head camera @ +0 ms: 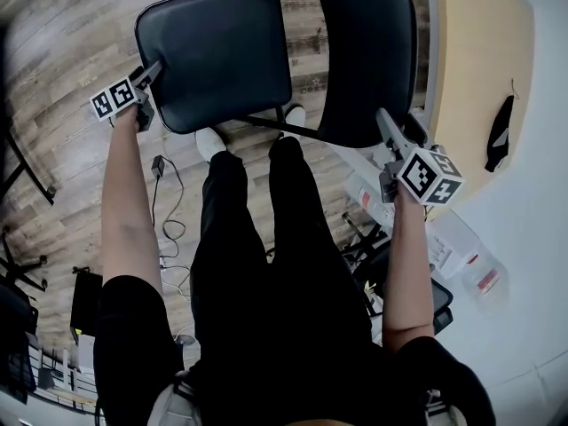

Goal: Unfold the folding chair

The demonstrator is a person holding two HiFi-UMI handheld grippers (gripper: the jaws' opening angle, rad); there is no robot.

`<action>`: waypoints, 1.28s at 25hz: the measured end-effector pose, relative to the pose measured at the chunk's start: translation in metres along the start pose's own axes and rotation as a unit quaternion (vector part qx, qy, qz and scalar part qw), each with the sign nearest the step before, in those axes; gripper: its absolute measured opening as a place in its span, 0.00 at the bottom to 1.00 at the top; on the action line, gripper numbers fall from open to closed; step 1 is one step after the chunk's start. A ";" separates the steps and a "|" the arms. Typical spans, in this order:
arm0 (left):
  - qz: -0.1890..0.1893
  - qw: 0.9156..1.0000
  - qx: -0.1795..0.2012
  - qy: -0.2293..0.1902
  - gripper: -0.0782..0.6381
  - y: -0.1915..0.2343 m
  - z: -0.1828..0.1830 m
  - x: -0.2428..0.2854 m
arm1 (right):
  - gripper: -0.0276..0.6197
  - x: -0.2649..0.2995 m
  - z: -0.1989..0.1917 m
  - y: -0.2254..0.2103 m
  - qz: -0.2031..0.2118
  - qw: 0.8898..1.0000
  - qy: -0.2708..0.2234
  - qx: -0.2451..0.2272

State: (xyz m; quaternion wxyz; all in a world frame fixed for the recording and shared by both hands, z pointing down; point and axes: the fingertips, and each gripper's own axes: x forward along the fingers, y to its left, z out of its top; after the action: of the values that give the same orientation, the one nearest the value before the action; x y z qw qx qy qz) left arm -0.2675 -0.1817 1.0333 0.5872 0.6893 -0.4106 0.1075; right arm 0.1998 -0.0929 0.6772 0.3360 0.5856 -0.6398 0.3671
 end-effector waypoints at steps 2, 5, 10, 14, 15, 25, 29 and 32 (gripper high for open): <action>0.024 0.999 0.030 0.004 0.57 -0.011 0.002 -0.018 | 0.50 -0.013 0.010 -0.007 -0.022 0.999 -0.019 -0.013; 0.042 0.996 0.081 0.019 0.57 -0.039 0.002 -0.049 | 0.50 -0.035 0.032 -0.009 -0.034 0.998 -0.047 -0.033; 0.039 0.987 0.153 0.021 0.57 -0.116 0.008 -0.112 | 0.50 -0.070 0.068 0.018 0.015 0.992 -0.108 -0.057; 0.017 0.983 0.184 -0.017 0.57 -0.197 0.021 -0.173 | 0.50 -0.099 0.094 0.059 0.082 0.978 -0.172 -0.091; 0.011 0.982 0.188 -0.028 0.57 -0.218 0.022 -0.188 | 0.50 -0.108 0.099 0.071 0.102 0.973 -0.185 -0.097; -0.027 0.951 0.269 -0.148 0.55 -0.446 0.015 -0.317 | 0.48 -0.216 0.134 0.148 0.262 0.917 -0.259 -0.155; -0.050 0.929 0.317 -0.182 0.54 -0.533 0.014 -0.351 | 0.47 -0.262 0.139 0.165 0.297 0.892 -0.278 -0.196; -0.062 0.911 0.353 -0.201 0.54 -0.585 0.009 -0.374 | 0.46 -0.293 0.138 0.177 0.324 0.873 -0.288 -0.223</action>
State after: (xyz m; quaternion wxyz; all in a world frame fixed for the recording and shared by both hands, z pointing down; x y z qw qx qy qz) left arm -0.1051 -0.0414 0.3729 0.2155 0.8828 -0.4118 0.0678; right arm 0.0490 -0.0570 0.3420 0.1210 0.3349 -0.9270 0.1177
